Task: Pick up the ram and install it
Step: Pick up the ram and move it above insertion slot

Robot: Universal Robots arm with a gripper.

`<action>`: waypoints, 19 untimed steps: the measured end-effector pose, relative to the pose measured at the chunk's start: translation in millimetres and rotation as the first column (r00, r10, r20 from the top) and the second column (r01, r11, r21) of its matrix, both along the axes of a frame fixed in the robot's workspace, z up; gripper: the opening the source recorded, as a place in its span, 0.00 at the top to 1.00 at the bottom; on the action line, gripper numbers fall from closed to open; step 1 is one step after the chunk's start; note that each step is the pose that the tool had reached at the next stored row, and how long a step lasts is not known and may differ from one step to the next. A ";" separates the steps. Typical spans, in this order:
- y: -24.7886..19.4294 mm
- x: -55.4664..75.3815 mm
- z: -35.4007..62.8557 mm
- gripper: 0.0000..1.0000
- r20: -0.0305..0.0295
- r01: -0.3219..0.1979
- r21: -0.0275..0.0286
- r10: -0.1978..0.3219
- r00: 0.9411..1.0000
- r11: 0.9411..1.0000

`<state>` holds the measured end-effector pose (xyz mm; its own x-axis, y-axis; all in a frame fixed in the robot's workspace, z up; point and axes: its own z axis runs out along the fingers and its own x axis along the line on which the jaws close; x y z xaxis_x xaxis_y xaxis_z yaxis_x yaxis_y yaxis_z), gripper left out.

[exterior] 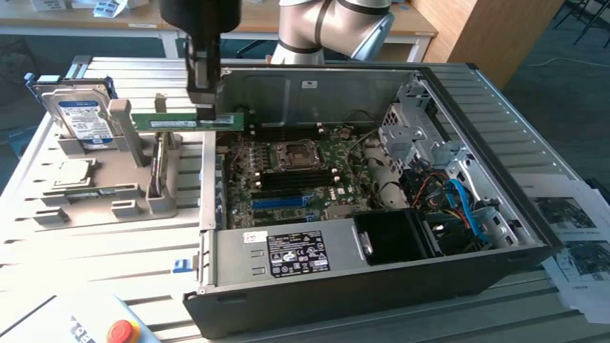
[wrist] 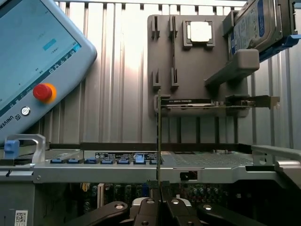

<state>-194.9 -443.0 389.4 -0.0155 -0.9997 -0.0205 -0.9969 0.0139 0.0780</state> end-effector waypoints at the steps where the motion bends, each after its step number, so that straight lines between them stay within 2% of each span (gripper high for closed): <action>1: -0.2 3.9 0.0 0.88 0.000 0.000 0.000 0.000 1.000 1.000; 19: -4.2 73.3 0.0 0.88 -0.007 0.000 0.000 0.000 1.000 1.000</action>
